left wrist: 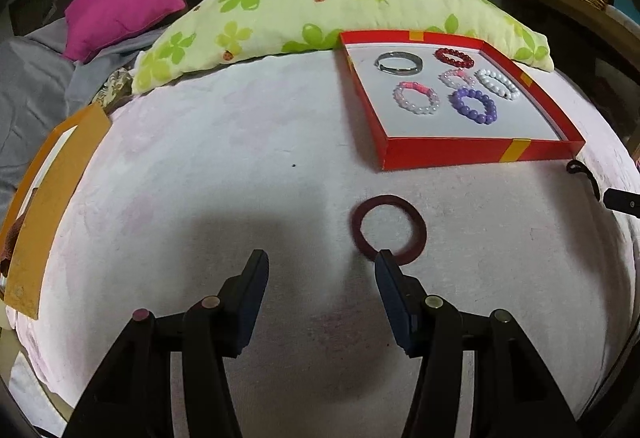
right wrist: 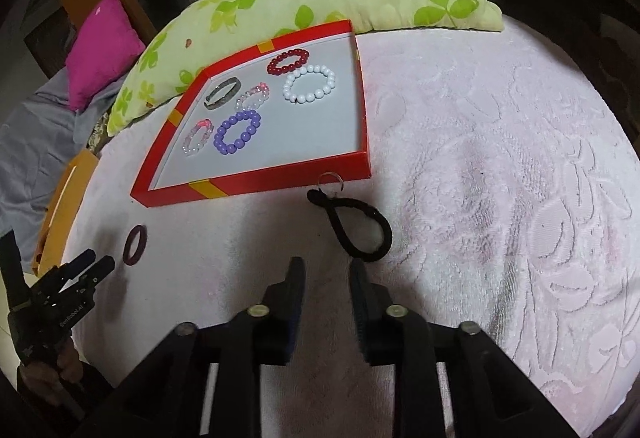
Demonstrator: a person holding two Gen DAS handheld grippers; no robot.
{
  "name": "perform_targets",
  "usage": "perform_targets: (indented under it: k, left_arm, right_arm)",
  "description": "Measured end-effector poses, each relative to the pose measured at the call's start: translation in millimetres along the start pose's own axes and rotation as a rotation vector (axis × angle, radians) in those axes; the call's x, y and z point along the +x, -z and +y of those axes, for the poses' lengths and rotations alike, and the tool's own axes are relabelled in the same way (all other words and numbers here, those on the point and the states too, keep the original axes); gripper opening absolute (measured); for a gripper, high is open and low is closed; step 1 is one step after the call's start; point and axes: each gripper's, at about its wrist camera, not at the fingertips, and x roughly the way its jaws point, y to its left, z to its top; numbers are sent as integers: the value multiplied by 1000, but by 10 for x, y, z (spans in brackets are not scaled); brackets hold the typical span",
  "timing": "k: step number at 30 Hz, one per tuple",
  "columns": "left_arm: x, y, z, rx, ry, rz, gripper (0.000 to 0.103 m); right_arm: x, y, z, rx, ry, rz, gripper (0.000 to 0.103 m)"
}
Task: Organize jewelry
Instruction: 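Withdraw both tools from the tray toward the dark red bangle and black hair tie, then grasp the black hair tie with the right tool while the left tool grasps the dark red bangle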
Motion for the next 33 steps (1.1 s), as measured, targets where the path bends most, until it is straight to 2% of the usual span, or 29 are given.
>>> perform_targets:
  k: [2, 4, 29, 31, 33]
  left_arm:
    - [27, -12, -9, -7, 0, 6, 57]
    - [50, -18, -30, -8, 5, 10, 57]
    - [72, -38, -96, 18, -9, 3, 57]
    - [74, -40, -96, 18, -9, 3, 57]
    - [78, -41, -97, 19, -9, 3, 57]
  right_arm:
    - [15, 3, -5, -2, 8, -6, 42]
    - [22, -1, -14, -2, 17, -18, 44]
    - [133, -96, -23, 6, 42, -52, 44]
    - [155, -101, -5, -1, 47, -51, 42]
    - [187, -106, 11, -8, 56, -48, 35]
